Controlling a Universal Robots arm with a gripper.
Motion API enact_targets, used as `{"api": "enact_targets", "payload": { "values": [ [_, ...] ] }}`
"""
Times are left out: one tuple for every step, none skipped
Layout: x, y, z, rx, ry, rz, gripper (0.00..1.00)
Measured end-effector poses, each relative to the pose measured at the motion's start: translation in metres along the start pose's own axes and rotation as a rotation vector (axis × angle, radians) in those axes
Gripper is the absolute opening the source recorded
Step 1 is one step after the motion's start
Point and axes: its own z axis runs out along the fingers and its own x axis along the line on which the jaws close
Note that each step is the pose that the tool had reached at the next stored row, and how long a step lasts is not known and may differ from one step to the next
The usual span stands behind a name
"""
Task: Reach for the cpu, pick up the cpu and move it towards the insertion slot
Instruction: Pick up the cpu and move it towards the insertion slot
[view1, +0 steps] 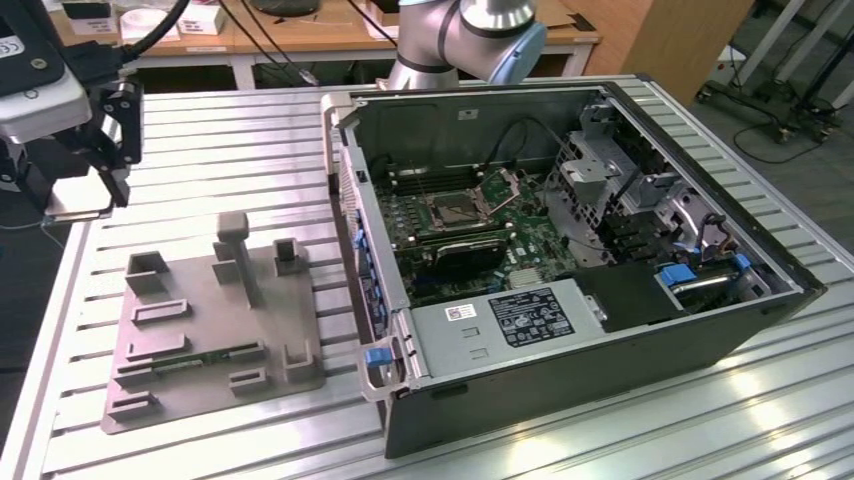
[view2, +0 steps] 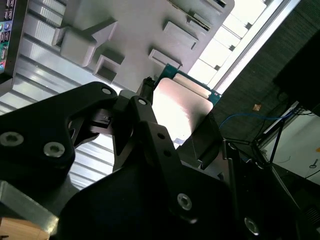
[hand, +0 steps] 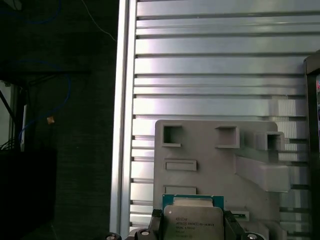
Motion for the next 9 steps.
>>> {"api": "enact_targets", "payload": {
  "values": [
    [-0.0003,0.0001,-0.0008,0.0000,0.0000,0.000,0.55],
    [-0.0005,0.0002,-0.0020,0.0000,-0.0001,0.000,0.55],
    [-0.0006,0.0004,-0.0033,-0.0001,-0.0002,0.000,0.55],
    [-0.0008,0.0005,-0.0046,-0.0001,-0.0004,0.000,0.55],
    [-0.0010,0.0007,-0.0060,-0.0001,-0.0004,0.000,0.55],
    [-0.0011,0.0010,-0.0076,0.0000,-0.0007,0.000,0.55],
    [-0.0011,0.0013,-0.0095,0.0000,-0.0009,0.000,0.55],
    [-0.0012,0.0015,-0.0115,-0.0001,-0.0011,0.000,0.55],
    [-0.0012,0.0017,-0.0137,-0.0001,-0.0011,0.000,0.55]
  ]
}}
